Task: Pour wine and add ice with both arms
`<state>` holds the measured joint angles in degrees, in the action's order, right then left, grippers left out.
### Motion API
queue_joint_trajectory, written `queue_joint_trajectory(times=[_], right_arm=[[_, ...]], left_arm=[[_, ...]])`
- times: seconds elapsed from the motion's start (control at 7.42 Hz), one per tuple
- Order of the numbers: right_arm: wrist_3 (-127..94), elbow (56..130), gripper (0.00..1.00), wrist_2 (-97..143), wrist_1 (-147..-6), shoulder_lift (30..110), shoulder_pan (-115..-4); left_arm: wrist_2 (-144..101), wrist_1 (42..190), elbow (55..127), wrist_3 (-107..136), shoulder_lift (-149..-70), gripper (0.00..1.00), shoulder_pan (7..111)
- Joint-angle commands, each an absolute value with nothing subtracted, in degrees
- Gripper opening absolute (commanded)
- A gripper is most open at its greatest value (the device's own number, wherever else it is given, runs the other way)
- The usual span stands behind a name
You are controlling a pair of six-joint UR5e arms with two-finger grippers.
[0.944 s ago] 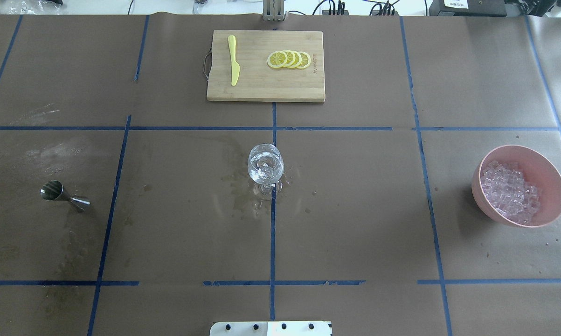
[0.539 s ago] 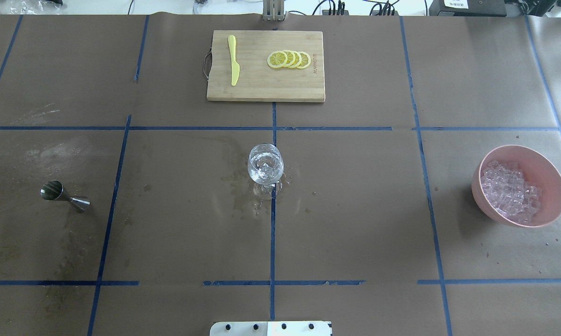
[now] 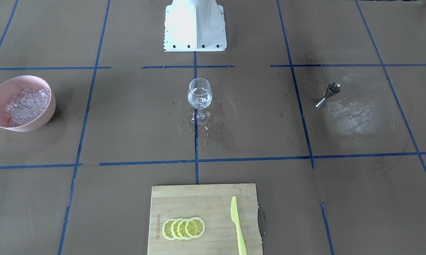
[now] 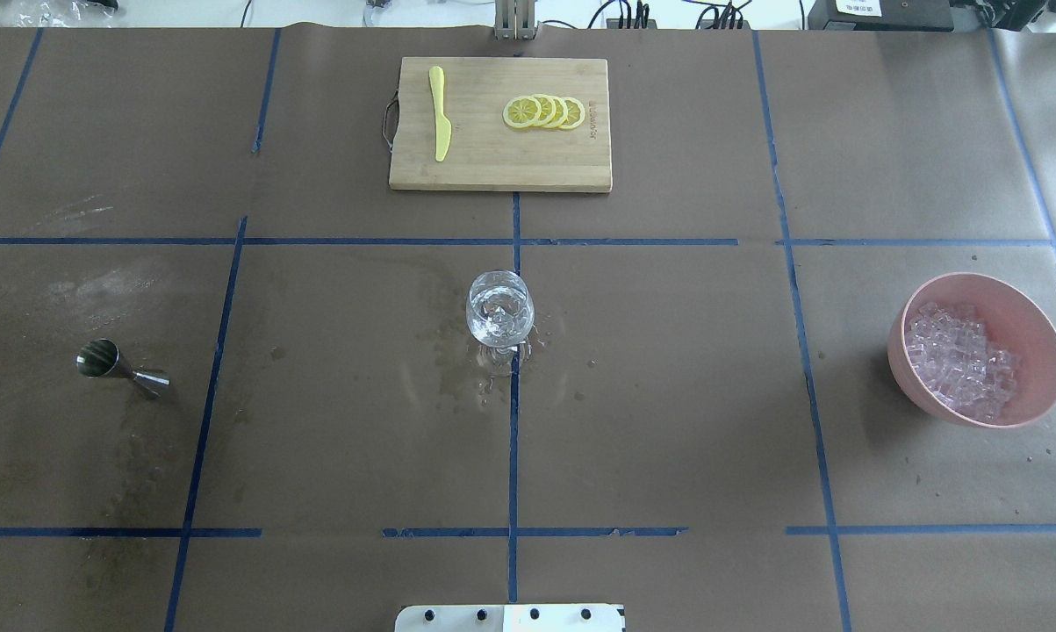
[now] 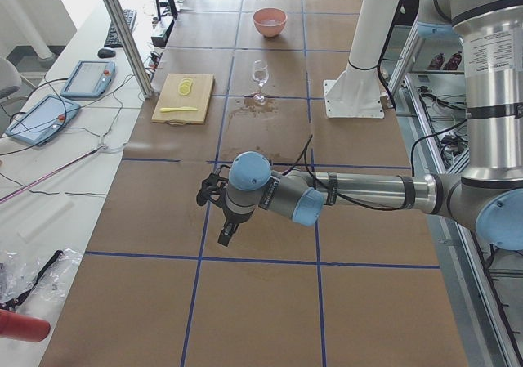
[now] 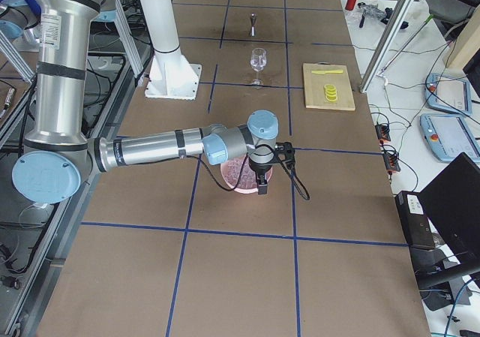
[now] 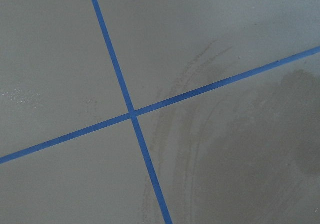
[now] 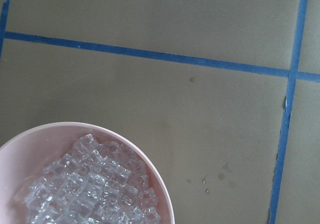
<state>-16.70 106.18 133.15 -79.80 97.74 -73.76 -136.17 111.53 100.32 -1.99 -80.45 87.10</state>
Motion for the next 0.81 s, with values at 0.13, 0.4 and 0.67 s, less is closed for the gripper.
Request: queue_joint_trajectory(times=[0.13,0.4,0.67], right_arm=[[-16.7,106.0,1.00,133.1,-79.8,97.6,-72.8],[-16.7,106.0,1.00,133.2,-79.7,97.6,-72.8],[-16.7,105.9,1.00,133.2,-79.7,97.6,-72.6]], left_arm=[[-136.1,111.5,101.0,-2.1,-80.2,1.00,87.5],[-136.1,111.5,101.0,-2.0,-80.2,1.00,87.5],[-136.1,111.5,101.2,-2.0,-80.1,1.00,87.6]])
